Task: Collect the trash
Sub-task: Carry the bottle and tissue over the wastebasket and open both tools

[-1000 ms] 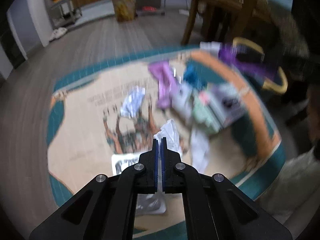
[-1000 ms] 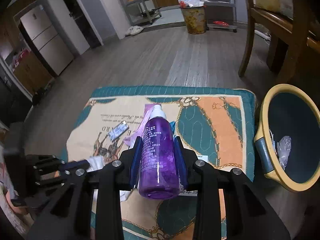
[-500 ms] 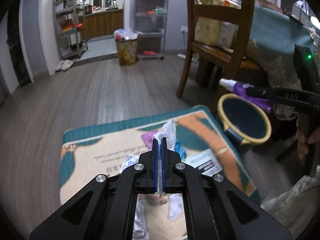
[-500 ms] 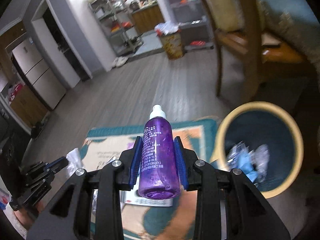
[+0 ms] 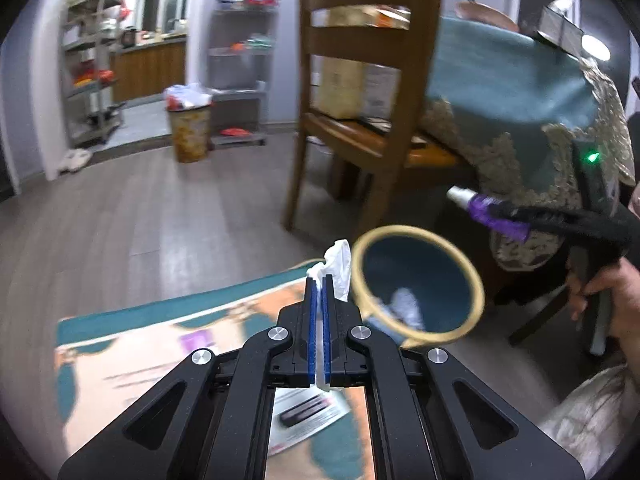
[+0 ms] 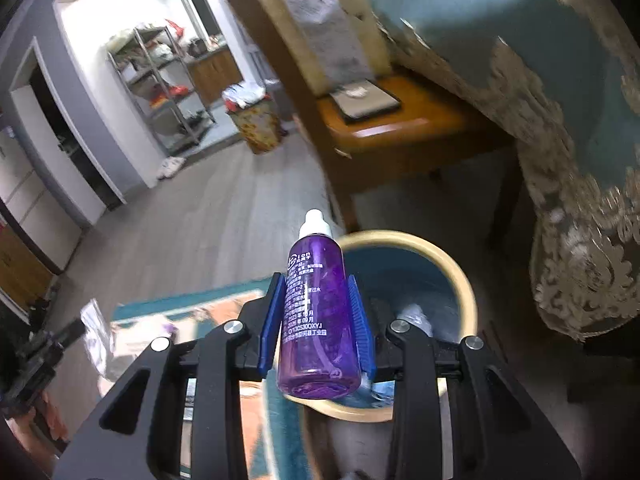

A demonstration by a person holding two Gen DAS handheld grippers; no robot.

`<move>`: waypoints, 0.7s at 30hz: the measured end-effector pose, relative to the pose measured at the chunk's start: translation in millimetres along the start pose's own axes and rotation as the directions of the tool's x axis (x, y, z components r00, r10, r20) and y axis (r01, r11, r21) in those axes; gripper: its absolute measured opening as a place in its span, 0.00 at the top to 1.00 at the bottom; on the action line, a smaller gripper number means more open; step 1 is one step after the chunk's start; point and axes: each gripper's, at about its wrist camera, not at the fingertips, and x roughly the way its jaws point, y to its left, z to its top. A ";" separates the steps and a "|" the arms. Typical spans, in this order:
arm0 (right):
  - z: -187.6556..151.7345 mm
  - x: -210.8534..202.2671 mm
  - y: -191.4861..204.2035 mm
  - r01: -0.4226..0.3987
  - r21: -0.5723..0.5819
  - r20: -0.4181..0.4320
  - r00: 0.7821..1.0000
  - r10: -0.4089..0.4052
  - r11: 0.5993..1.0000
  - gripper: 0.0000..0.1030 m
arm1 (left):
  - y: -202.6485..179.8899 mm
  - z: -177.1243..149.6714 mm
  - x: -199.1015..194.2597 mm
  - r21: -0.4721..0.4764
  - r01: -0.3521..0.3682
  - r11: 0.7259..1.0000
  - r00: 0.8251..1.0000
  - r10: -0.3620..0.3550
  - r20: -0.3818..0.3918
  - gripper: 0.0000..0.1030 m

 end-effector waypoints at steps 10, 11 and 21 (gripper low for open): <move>-15.6 46.3 -50.9 0.035 0.072 -0.128 0.991 -0.025 0.997 0.69 | -69.3 6.5 91.3 0.019 0.112 0.994 0.991 -0.110 -0.072 0.97; -16.8 50.0 -52.6 0.035 0.076 -0.139 0.990 -0.024 0.996 0.69 | -72.0 5.0 100.0 0.015 0.116 0.993 0.990 -0.115 -0.084 0.97; -24.9 81.2 -60.0 0.057 0.056 -0.227 0.973 -0.043 0.997 0.69 | -90.0 -6.4 166.6 -0.001 0.118 0.993 0.980 -0.116 -0.160 0.96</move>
